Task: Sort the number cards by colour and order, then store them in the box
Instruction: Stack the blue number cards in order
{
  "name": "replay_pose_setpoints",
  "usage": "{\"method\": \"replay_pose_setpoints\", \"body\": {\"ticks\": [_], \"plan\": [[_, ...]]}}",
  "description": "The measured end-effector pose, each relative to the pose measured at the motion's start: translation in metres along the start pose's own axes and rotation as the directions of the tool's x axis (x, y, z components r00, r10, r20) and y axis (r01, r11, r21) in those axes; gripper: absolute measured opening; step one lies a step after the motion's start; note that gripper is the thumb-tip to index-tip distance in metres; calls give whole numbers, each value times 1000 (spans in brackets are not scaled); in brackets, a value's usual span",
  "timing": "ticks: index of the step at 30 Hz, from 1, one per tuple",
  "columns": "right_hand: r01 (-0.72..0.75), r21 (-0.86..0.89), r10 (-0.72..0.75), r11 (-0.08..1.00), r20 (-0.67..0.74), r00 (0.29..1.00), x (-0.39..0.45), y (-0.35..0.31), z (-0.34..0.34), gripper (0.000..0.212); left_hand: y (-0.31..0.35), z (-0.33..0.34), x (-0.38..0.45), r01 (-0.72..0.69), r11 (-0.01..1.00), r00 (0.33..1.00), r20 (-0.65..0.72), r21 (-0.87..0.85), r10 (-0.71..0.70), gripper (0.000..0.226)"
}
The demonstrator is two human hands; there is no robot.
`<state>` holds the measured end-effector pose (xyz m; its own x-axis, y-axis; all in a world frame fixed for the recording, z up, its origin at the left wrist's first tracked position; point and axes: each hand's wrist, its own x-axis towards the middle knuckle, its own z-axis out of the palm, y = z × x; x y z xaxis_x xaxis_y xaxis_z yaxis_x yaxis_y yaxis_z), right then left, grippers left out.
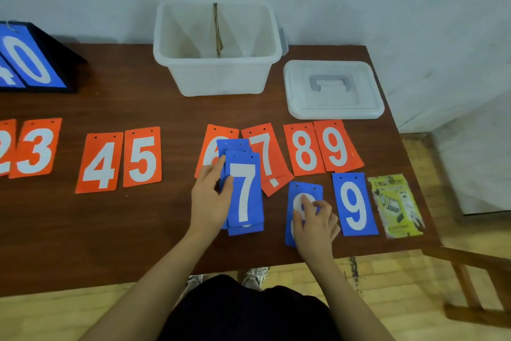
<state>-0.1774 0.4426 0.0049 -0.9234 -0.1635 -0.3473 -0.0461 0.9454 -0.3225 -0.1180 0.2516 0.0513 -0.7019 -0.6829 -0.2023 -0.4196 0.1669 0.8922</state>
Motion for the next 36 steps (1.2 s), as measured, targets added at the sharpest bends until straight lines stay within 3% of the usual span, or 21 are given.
{"method": "replay_pose_setpoints", "body": {"ticks": [2,4,7,12,16,23,27,31,36], "plan": [[-15,88,20,996,-57,998,2,-9,3,40,-1,1,-2,5,1000,1000,10,4,-5,47],[-117,160,139,980,-134,981,3,-13,6,52,-2,2,-2,7,1000,1000,23,1,-7,47],[-266,240,304,934,-135,943,3,-10,9,70,-4,3,-2,6,1000,999,38,4,-6,46],[-290,338,354,895,-146,924,9,-6,8,45,-4,4,-5,16,999,996,91,36,-19,47],[-212,538,322,816,-118,939,6,2,-4,12,1,4,-5,-10,999,996,92,42,6,47],[56,749,256,660,-294,921,0,-13,-59,11,9,5,8,-147,981,988,75,125,138,48],[152,842,180,517,-280,943,3,-27,-72,19,22,11,14,-214,972,976,74,99,207,46],[146,835,114,530,-241,964,8,-41,-62,17,39,28,9,-268,963,956,134,23,263,44],[129,789,71,601,-214,974,15,-33,-51,20,45,50,3,-284,958,953,119,46,277,46]]}}
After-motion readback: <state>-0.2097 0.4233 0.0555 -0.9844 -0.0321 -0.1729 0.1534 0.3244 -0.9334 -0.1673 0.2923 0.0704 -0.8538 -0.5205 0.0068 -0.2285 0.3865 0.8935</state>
